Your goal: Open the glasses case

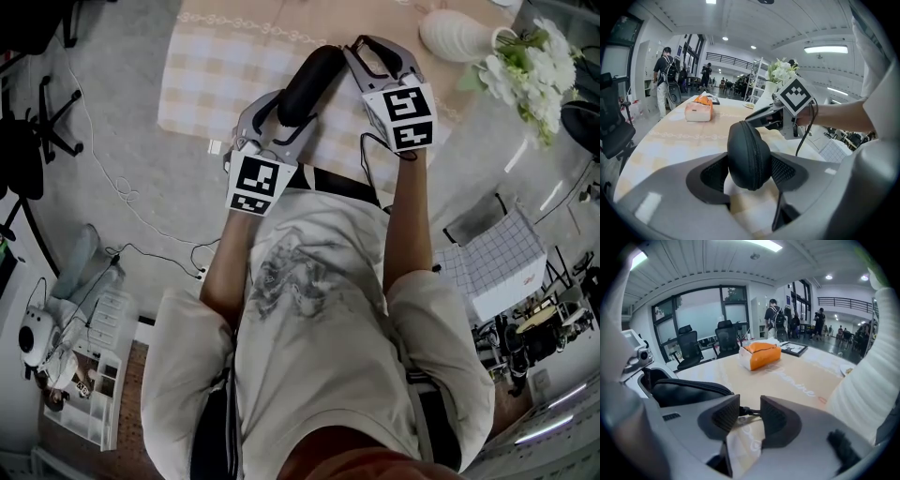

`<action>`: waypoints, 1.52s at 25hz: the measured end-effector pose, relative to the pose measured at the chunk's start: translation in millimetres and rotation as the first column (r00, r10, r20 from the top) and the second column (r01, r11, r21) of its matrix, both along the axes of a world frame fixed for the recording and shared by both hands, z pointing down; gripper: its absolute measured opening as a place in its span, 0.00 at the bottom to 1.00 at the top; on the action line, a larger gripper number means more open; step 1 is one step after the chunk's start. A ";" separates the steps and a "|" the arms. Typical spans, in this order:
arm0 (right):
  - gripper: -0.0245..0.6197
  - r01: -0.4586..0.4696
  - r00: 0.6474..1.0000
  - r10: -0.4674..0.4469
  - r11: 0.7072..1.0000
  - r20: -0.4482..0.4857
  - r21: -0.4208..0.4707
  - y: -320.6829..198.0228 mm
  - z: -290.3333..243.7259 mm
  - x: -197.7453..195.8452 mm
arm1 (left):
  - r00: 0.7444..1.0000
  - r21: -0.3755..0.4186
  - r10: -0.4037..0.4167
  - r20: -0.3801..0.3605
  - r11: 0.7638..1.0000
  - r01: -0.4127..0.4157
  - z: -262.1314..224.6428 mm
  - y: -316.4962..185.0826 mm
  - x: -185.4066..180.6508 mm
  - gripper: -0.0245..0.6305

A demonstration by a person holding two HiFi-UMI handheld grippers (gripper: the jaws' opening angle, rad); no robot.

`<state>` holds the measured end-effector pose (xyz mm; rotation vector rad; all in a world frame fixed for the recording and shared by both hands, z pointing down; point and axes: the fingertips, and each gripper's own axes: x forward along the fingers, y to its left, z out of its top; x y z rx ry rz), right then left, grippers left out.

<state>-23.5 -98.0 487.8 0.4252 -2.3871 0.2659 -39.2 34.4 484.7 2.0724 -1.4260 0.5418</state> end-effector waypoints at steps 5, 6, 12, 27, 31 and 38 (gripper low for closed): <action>0.30 -0.017 0.998 0.016 1.000 0.065 0.011 6.9 -18.7 2.8 | 1.000 -0.010 -0.018 -0.004 1.000 0.018 4.8 2.7 -0.8 0.46; 0.30 -0.015 0.996 0.013 1.000 0.086 0.017 8.4 -23.7 1.5 | 1.000 -0.011 -0.019 -0.004 1.000 0.019 5.3 2.8 -0.8 0.46; 0.33 0.042 0.988 -0.049 0.998 0.147 0.047 27.0 -46.6 -15.7 | 1.000 -0.013 -0.022 0.002 1.000 0.022 7.8 4.0 -0.4 0.46; 0.33 0.082 0.987 -0.082 0.997 0.139 0.006 46.1 -36.2 -10.5 | 0.999 -0.048 0.053 -0.011 0.997 -0.054 0.9 15.8 9.8 0.48; 0.34 0.076 0.986 -0.075 0.997 0.149 -0.006 48.7 -35.0 -9.1 | 1.000 0.007 0.021 0.000 1.000 -0.021 -20.7 3.0 -2.2 0.46; 0.34 0.073 0.986 -0.070 0.997 0.151 -0.018 49.1 -34.7 -6.3 | 0.998 0.034 0.023 0.050 0.999 -0.025 -26.4 -22.7 -15.4 0.44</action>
